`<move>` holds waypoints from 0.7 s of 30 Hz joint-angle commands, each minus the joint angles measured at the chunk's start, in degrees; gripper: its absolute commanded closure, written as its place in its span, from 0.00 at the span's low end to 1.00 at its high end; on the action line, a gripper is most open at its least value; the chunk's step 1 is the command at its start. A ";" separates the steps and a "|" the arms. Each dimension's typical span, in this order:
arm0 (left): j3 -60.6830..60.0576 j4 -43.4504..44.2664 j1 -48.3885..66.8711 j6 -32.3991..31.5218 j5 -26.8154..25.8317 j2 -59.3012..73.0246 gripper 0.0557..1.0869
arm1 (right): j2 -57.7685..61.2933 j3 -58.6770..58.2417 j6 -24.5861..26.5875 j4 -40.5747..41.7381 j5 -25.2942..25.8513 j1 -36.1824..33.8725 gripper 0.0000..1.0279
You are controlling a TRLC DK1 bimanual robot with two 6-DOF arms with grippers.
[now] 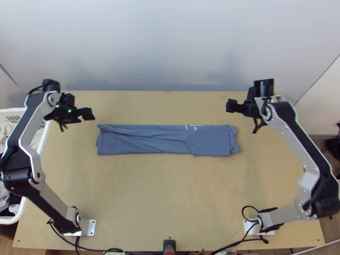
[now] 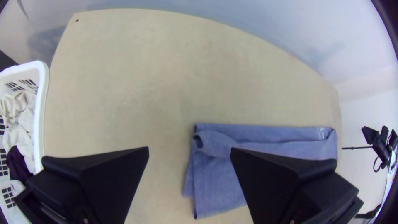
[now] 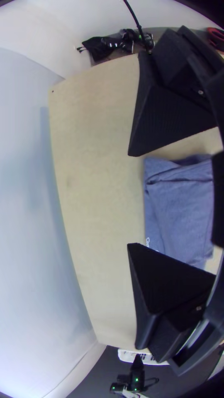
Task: Fold the t-shirt
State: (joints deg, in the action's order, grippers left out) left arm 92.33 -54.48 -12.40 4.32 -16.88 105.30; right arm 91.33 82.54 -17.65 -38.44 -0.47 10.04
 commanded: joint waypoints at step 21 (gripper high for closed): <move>-22.20 6.75 -8.69 19.50 -25.39 2.99 0.09 | 0.60 20.55 -11.00 -26.34 -27.66 -0.29 0.05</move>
State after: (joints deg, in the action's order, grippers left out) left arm 70.78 -49.25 -20.82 23.05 -41.41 106.37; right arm 90.70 99.79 -26.65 -63.20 -24.53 10.09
